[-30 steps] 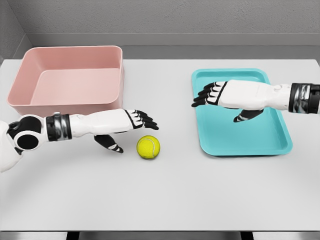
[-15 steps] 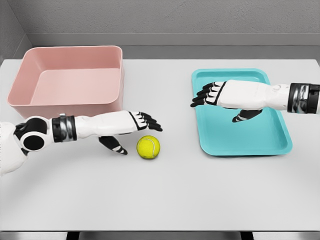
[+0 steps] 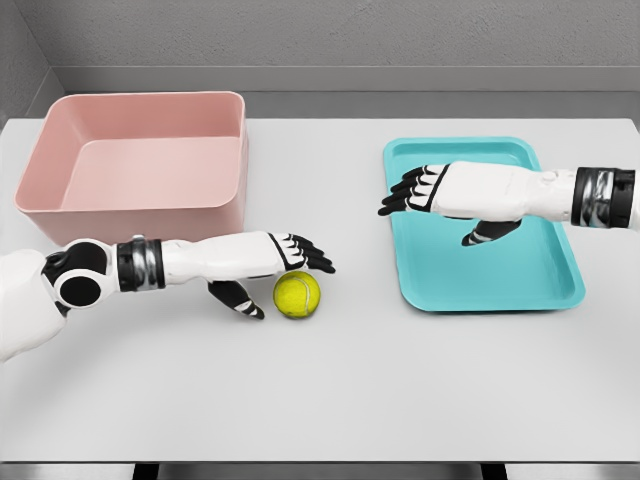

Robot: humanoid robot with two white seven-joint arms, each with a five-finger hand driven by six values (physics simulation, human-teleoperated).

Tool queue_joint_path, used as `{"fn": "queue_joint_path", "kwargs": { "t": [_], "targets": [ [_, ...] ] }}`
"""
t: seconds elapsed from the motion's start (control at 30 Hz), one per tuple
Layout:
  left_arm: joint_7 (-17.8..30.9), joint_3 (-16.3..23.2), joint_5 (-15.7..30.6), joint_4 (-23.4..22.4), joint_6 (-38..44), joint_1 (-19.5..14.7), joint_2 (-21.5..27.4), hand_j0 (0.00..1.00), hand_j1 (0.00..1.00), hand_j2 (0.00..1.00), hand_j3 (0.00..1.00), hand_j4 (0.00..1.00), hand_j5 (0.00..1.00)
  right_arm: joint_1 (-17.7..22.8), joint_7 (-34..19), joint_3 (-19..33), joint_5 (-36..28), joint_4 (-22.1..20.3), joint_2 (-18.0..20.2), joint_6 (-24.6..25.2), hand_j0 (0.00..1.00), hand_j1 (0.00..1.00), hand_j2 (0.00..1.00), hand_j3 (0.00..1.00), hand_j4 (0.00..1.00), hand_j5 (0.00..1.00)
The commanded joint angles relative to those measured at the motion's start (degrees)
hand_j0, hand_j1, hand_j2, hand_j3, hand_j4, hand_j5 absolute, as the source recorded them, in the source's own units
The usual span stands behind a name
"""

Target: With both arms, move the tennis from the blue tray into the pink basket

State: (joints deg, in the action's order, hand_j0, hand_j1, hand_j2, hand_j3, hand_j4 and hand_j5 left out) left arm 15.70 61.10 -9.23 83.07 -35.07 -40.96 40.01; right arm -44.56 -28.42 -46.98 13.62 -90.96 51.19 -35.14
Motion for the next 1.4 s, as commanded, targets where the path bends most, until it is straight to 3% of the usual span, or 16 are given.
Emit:
{"fn": "queue_joint_path", "kwargs": {
  "t": [0.0, 1.0, 1.37],
  "targets": [
    [-0.06, -0.01, 0.44, -0.01, 0.07, 0.0, -0.02, 1.0, 1.0, 1.0, 1.0, 1.0, 1.0, 0.0, 0.03, -0.04, -0.35, 0.09, 0.05, 0.14, 1.0, 1.0, 1.0, 1.0, 1.0, 1.0],
    [-0.14, 2.01, 3.78, -0.98, 0.07, -0.09, -2.04, 1.0, 1.0, 1.0, 1.0, 1.0, 1.0, 0.35, 0.03, -0.04, -0.35, 0.26, -0.92, 0.14, 1.0, 1.0, 1.0, 1.0, 1.0, 1.0],
    [-0.14, 2.01, 4.14, -2.21, 0.07, -0.09, -1.87, 0.94, 0.94, 0.94, 0.94, 0.94, 0.94, 0.44, 0.03, -0.04, -0.35, 0.26, -1.36, 0.14, 1.0, 1.0, 1.0, 1.0, 1.0, 1.0]
  ]
}}
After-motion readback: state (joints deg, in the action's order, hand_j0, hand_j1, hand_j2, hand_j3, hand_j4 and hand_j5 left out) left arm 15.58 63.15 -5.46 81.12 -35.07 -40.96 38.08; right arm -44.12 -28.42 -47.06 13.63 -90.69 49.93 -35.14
